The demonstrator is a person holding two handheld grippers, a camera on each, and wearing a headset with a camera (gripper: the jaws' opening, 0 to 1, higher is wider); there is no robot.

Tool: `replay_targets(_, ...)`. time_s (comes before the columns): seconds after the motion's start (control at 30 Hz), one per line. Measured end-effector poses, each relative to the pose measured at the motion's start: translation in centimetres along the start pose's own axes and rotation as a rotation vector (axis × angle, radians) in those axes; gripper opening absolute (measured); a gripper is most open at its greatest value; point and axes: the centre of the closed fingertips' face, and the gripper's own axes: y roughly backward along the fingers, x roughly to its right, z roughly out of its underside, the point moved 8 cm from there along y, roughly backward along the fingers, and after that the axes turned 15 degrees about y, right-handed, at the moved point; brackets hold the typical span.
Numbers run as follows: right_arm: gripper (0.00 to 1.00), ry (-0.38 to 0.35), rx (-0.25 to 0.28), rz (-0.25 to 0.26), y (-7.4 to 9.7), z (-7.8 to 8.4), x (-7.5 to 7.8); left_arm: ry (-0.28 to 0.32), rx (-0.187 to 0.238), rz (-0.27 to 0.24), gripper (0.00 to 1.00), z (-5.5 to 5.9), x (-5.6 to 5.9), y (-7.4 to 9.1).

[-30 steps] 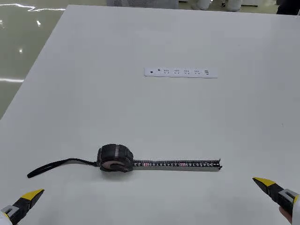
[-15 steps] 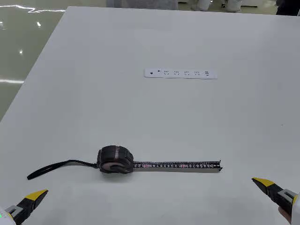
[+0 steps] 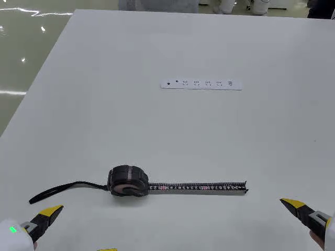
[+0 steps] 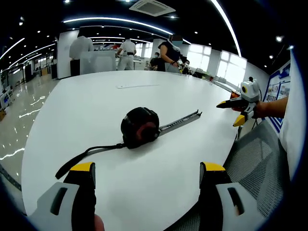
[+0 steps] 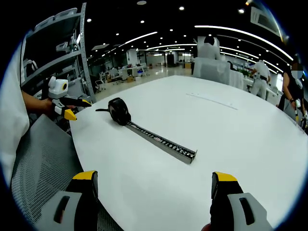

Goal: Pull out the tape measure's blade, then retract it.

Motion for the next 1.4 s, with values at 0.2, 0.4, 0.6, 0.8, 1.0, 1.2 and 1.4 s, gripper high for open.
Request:
replay_targets(0.2, 0.99, 0.0, 0.0, -0.001, -0.1, 0.0, 0.1, 0.001, -0.006, 0.007, 0.86, -0.4, 0.3, -1.0)
replay_targets(0.4, 0.99, -0.001, -0.001, -0.003, -0.3, 0.0, 0.3, 0.011, -0.007, 0.007, 0.85, -0.9, 0.5, -2.2)
replay_targets(0.6, 0.99, 0.008, 0.001, -0.006, -0.4, -0.2, 0.6, 0.032, -0.008, 0.012, 0.85, -1.5, 1.1, -4.0)
replay_targets(0.8, 0.99, 0.005, 0.003, -0.006, -0.4, -0.2, 0.7, 0.031, -0.003, 0.019, 0.85, -2.2, 1.5, -5.3)
replay_targets(1.0, 0.99, 0.004, -0.001, -0.005, -0.4, -0.1, 0.8, 0.046, -0.011, 0.021, 0.84, -2.4, 1.5, -6.7)
replay_targets(1.2, 0.99, -0.001, -0.005, -0.003, -0.3, 0.0, 1.0, 0.07, -0.019, 0.023, 0.83, -2.2, 1.5, -7.9)
replay_targets(1.4, 0.99, -0.006, -0.009, -0.005, -0.4, 0.2, 1.1, 0.081, -0.02, 0.036, 0.82, -2.4, 1.7, -8.7)
